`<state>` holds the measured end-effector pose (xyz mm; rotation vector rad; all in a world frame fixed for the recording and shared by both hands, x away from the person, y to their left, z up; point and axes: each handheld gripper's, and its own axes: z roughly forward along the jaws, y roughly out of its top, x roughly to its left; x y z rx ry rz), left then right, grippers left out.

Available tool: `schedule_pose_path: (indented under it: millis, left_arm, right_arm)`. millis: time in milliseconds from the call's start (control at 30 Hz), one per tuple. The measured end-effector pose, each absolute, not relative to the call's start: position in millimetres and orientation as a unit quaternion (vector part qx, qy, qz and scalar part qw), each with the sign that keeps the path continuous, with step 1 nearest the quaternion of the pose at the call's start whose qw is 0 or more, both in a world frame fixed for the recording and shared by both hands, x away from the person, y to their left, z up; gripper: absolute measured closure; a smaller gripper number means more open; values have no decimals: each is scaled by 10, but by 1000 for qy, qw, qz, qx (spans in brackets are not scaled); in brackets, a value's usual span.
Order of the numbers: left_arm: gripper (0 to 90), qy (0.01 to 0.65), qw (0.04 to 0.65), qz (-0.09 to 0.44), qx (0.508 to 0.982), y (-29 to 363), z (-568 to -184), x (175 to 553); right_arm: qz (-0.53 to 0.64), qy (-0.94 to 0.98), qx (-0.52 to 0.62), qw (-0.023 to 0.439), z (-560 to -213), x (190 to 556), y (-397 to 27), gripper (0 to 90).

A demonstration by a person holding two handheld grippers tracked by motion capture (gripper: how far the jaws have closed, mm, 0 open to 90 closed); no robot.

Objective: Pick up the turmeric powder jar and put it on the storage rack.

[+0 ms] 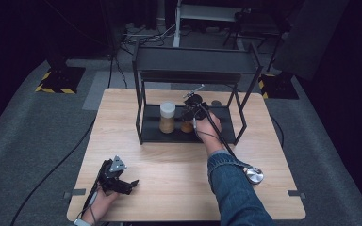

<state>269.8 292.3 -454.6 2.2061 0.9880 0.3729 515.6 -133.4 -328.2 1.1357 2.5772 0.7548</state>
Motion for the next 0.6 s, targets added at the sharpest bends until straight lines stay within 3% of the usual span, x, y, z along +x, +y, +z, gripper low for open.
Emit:
schedule_pose_path:
  millis: [333,467,600]
  left_arm:
    - [0,379,341,143,848,2924,-4545,2699]
    - [0,379,341,143,848,2923,-4546,2698]
    - [0,379,341,143,848,2925,-4545,2699]
  right_arm:
    - [257,878,388,115,-3360,5209,-1261,304]
    - [267,873,391,118,-3339,5158,-1280,208]
    - [290,865,391,123,-3224,5017,-1377,168]
